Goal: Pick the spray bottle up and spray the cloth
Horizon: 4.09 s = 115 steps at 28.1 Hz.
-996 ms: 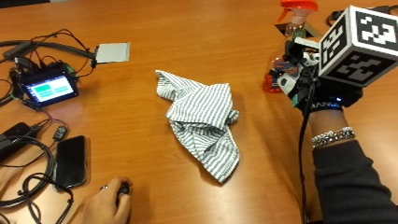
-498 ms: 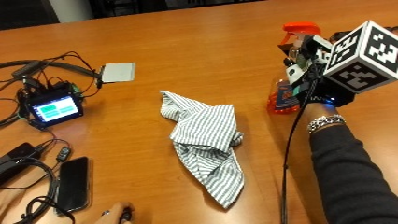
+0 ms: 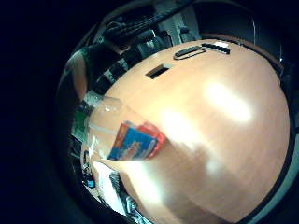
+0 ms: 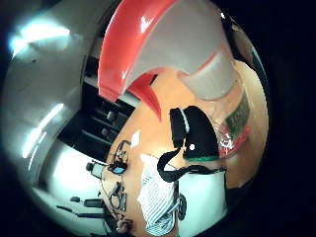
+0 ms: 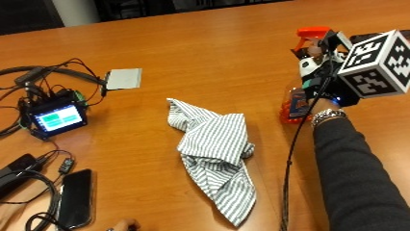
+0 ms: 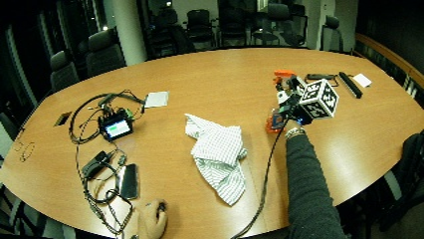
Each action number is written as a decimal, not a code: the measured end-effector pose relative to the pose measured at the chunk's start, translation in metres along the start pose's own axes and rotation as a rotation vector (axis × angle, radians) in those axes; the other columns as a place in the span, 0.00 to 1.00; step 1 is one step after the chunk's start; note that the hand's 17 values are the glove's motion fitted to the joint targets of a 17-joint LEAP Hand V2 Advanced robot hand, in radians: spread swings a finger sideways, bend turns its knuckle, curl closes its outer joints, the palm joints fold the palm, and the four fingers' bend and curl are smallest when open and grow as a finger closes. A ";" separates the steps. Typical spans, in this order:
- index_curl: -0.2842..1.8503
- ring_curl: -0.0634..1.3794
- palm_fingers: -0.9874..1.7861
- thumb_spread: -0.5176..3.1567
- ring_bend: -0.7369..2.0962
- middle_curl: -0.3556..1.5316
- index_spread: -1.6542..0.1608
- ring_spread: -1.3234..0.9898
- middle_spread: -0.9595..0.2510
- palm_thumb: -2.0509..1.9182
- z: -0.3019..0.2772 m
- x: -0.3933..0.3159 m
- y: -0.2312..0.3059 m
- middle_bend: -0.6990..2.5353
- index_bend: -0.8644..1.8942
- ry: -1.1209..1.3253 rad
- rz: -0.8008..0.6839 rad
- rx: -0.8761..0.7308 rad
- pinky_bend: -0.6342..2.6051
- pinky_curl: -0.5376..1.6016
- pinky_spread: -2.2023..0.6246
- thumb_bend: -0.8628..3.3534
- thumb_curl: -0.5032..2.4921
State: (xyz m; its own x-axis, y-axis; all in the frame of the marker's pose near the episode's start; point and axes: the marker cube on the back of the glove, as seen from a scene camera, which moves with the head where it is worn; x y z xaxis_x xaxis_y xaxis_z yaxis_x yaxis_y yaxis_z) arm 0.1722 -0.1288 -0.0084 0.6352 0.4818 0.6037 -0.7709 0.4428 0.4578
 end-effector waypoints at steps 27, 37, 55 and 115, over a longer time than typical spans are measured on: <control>0.32 0.37 0.88 0.44 0.50 0.46 0.77 0.50 0.64 0.71 0.016 0.055 0.026 0.38 0.38 -0.270 -0.118 0.175 0.36 0.44 0.69 0.20 0.31; 0.34 0.39 0.87 0.44 0.52 0.48 0.77 0.50 0.63 0.70 0.005 -0.023 0.036 0.40 0.40 -0.004 -0.613 0.096 0.37 0.46 0.68 0.20 0.31; 0.37 0.39 0.86 0.44 0.54 0.48 0.77 0.49 0.63 0.70 0.050 -0.070 0.104 0.41 0.40 0.434 -1.275 0.030 0.38 0.46 0.67 0.20 0.32; 0.40 0.38 0.85 0.43 0.54 0.48 0.76 0.50 0.63 0.70 0.075 -0.156 0.161 0.41 0.39 -0.840 -0.174 -0.256 0.38 0.46 0.67 0.20 0.34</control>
State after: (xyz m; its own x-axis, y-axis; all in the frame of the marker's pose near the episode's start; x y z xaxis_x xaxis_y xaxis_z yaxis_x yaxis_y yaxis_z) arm -0.0545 -0.1889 0.0205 0.4209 -0.2765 0.8639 -0.5689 0.6613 0.4888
